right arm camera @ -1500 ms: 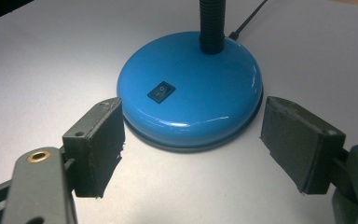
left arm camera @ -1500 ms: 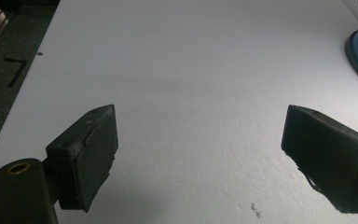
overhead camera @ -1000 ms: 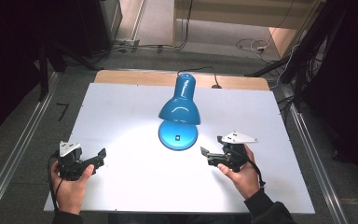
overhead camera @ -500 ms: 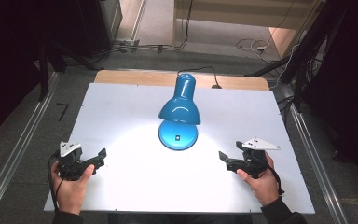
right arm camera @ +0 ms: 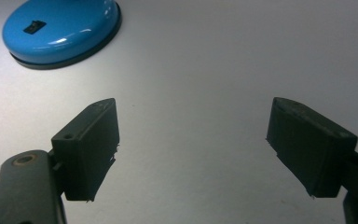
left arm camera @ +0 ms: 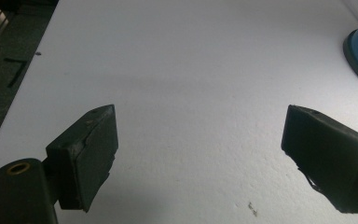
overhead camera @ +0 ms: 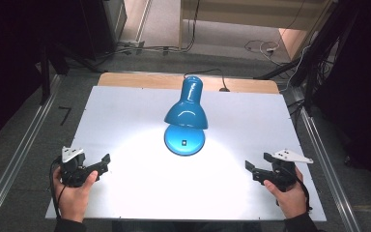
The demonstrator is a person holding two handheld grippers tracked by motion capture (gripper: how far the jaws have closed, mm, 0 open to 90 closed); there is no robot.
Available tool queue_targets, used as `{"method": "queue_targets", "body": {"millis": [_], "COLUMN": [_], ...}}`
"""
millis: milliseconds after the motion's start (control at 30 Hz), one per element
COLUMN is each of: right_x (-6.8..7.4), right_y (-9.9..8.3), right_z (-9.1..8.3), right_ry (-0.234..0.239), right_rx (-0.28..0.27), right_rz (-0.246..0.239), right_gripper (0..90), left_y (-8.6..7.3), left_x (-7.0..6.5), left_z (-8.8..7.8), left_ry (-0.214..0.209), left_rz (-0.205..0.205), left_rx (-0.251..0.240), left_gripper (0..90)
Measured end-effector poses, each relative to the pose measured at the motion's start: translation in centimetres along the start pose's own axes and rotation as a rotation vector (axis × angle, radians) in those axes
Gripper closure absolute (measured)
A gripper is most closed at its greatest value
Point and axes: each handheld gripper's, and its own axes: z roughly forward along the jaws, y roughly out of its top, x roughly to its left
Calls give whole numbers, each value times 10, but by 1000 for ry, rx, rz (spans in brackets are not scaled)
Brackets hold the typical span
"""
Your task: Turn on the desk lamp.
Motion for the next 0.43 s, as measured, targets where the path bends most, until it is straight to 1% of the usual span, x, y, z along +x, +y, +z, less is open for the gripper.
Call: {"method": "queue_targets", "body": {"millis": [100,333,367,400,433], "right_x": [-8,-32,-35,-42,-45], "right_y": [-4,-16,-17,-20,-22], "right_z": [-5,-19,-19,-18,-17], "right_ry": [-38,-111,-124,-148,-159], "right_rx": [6,6,9,22,29], "right_rz": [13,82,86,100,110], "right_gripper": [153,139,136,132,132], "left_y": [0,0,0,0,0], "left_x": [0,0,-1,-1,-1], "left_z": [0,0,0,0,0], "left_ry": [0,-1,-3,-4,-5], "left_rz": [0,0,-1,-1,-1], "left_rx": [-1,-2,-1,-2,-1], "left_gripper": [117,117,117,117,117]}}
